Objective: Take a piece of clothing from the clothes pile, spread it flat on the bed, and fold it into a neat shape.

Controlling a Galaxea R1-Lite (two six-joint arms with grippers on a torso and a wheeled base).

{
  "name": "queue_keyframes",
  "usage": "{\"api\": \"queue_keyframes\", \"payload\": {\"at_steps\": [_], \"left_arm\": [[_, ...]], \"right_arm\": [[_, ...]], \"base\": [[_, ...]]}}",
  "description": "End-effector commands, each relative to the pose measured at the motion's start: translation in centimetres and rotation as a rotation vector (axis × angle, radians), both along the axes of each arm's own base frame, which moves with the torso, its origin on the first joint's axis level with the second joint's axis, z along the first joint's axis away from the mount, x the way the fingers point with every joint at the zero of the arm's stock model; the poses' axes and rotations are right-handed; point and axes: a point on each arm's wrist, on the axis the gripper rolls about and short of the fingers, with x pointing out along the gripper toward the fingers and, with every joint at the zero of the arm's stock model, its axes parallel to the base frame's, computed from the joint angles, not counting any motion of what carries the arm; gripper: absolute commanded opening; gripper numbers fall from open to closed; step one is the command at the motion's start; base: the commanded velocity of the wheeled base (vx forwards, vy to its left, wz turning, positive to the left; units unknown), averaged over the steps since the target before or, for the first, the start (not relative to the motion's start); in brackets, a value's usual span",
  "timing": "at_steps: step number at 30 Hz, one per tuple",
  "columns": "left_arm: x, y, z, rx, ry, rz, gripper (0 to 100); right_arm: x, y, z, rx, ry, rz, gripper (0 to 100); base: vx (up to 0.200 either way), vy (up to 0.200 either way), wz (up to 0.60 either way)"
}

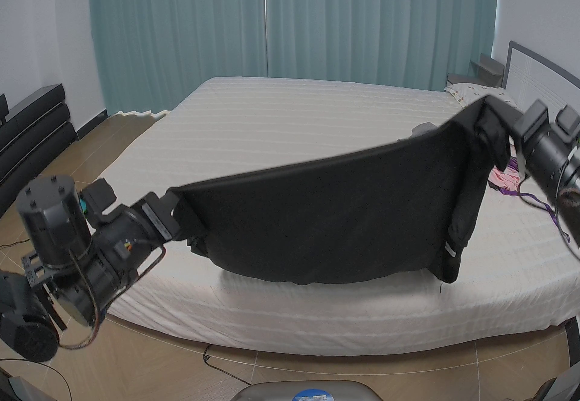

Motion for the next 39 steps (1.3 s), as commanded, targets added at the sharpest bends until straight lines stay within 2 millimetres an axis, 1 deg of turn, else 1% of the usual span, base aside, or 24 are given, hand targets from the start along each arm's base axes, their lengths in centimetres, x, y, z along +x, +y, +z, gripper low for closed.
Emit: {"api": "queue_keyframes", "payload": {"at_steps": [1,3,4,6,7,9,13,14,15,16,17,20,22,23,24,25,26,28,30,33,36,37,39], "left_arm": [[4.5,0.4,2.8,-0.013,-0.005,0.098,0],[5.8,-0.3,2.4,-0.006,0.007,0.098,0],[6.1,-0.5,2.4,-0.005,0.008,0.098,0],[7.5,-1.2,2.2,-0.003,0.011,0.098,0],[7.8,-1.4,2.2,-0.003,0.011,0.098,0],[9.7,-2.2,1.7,0.001,0.019,0.101,0],[12.2,-2.6,0.8,0.011,0.038,0.123,0],[12.9,-2.7,0.6,0.012,0.038,0.127,0],[13.0,-2.7,0.5,0.013,0.039,0.127,0],[14.2,-2.6,0.3,0.008,0.038,0.126,0],[14.5,-2.6,0.1,0.008,0.040,0.123,0],[16.2,-2.7,-1.2,0.020,0.075,0.103,0],[16.2,-2.7,-1.2,0.020,0.075,0.103,0],[17.8,-2.8,-3.0,0.033,0.118,0.084,0],[18.1,-2.9,-3.2,0.034,0.121,0.083,0],[19.3,-2.9,-4.3,0.038,0.137,0.080,0],[19.7,-2.9,-4.7,0.039,0.141,0.081,0],[21.4,-3.1,-6.6,0.046,0.163,0.085,0],[22.4,-3.5,-8.1,0.053,0.178,0.085,0],[23.3,-3.8,-10.1,0.072,0.210,0.082,0],[24.5,-4.3,-11.5,0.071,0.213,0.077,0],[25.1,-4.7,-12.2,0.070,0.211,0.075,0],[26.1,-4.9,-12.9,0.063,0.203,0.077,0]], "right_arm": [[4.8,-0.3,3.4,-0.029,-0.037,-0.082,0],[6.4,0.1,3.0,-0.042,-0.023,-0.092,0],[7.0,0.2,2.8,-0.046,-0.017,-0.097,0],[9.2,0.7,1.9,-0.056,0.006,-0.107,0],[9.5,0.8,1.8,-0.058,0.010,-0.108,0],[11.5,1.1,0.9,-0.067,0.030,-0.122,0],[14.2,1.3,-0.6,-0.082,0.062,-0.143,0],[14.9,1.2,-1.0,-0.086,0.069,-0.149,0],[15.0,1.2,-1.1,-0.088,0.070,-0.151,0],[16.1,1.1,-1.8,-0.094,0.083,-0.163,0],[16.5,1.1,-2.0,-0.096,0.086,-0.164,0],[18.5,0.9,-3.5,-0.109,0.118,-0.185,0],[18.5,0.9,-3.5,-0.109,0.118,-0.185,0],[20.5,0.8,-5.8,-0.136,0.159,-0.199,0],[20.7,0.8,-6.1,-0.138,0.165,-0.198,0],[21.8,1.1,-7.7,-0.148,0.191,-0.199,0],[22.1,1.2,-8.3,-0.152,0.201,-0.198,0],[23.5,1.4,-10.5,-0.166,0.240,-0.201,0],[24.3,1.3,-12.3,-0.179,0.278,-0.207,0],[25.0,1.4,-14.7,-0.199,0.325,-0.205,0],[25.8,1.6,-16.6,-0.209,0.354,-0.201,0],[26.4,1.7,-17.5,-0.215,0.370,-0.199,0],[27.2,2.1,-18.9,-0.224,0.396,-0.204,0]], "base": [[0.200,0.000,0.00],[0.200,0.000,0.00],[0.200,0.000,0.00],[0.200,0.000,0.00],[0.200,0.000,0.00],[0.200,0.000,0.00],[0.200,0.000,0.00],[0.200,0.000,0.00],[0.200,0.000,0.00],[0.200,0.000,0.00],[0.200,0.000,0.00],[0.200,0.000,0.00],[0.200,0.000,0.00],[0.200,0.000,0.00],[0.200,0.000,0.00],[0.200,0.000,0.00],[0.200,0.000,0.00],[0.200,0.000,0.00],[0.100,0.000,0.00],[0.000,0.000,0.00],[0.000,0.000,0.00],[0.000,0.000,0.00],[0.000,0.000,0.00]]}}
